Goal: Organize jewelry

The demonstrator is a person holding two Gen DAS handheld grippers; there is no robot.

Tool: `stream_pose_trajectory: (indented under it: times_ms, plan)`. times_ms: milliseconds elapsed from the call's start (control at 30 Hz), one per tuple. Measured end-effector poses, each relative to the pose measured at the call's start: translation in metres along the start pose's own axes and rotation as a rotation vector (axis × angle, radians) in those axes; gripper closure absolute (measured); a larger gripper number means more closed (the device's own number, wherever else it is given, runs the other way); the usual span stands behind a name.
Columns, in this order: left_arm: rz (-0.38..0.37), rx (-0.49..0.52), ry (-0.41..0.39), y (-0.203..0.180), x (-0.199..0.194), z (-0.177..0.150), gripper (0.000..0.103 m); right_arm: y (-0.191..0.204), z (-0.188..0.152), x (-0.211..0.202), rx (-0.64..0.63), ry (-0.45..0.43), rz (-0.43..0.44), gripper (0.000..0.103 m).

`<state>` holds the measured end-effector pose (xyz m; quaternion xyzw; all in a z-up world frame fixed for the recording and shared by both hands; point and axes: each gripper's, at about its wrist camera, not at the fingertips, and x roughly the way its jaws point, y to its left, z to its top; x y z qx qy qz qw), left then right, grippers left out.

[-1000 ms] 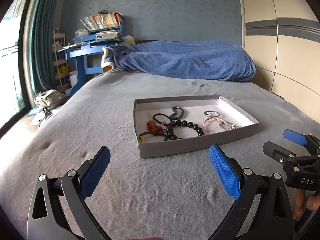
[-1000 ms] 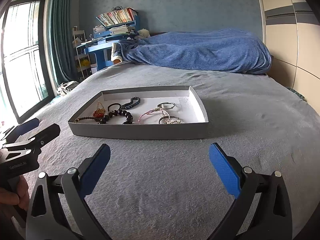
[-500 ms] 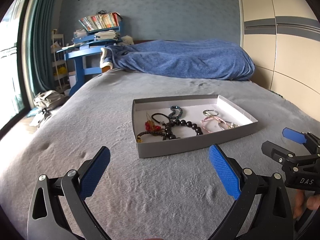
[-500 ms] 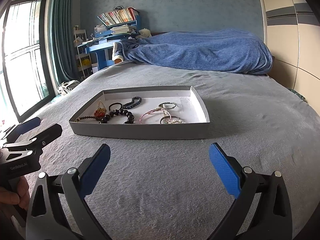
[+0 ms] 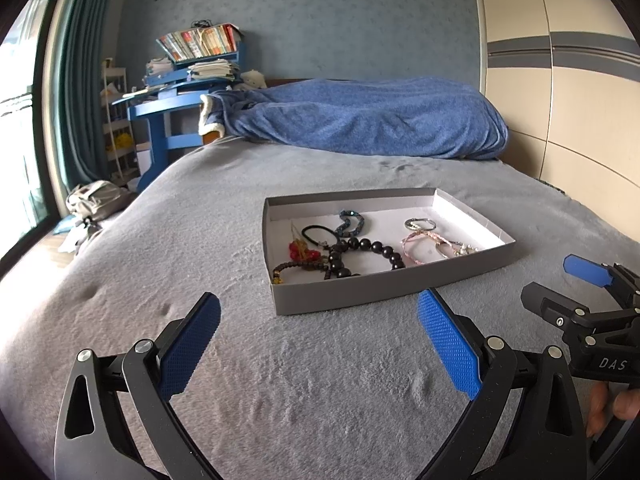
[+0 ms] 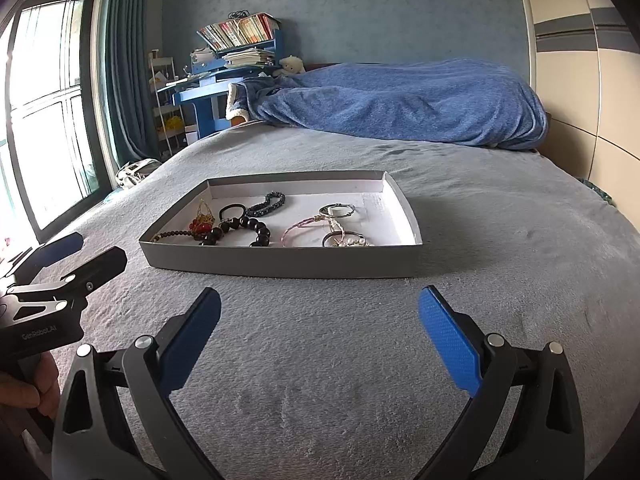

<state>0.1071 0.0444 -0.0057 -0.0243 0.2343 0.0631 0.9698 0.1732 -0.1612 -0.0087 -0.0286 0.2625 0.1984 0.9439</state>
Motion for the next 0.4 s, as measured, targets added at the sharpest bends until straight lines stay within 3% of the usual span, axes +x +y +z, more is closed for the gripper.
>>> stream_pose_trajectory:
  times_ms: [400]
  plan:
    - [0.0, 0.003, 0.001, -0.0021, 0.0009, -0.0008, 0.005, 0.0001, 0.0003, 0.0001, 0.0, 0.001, 0.0, 0.006]
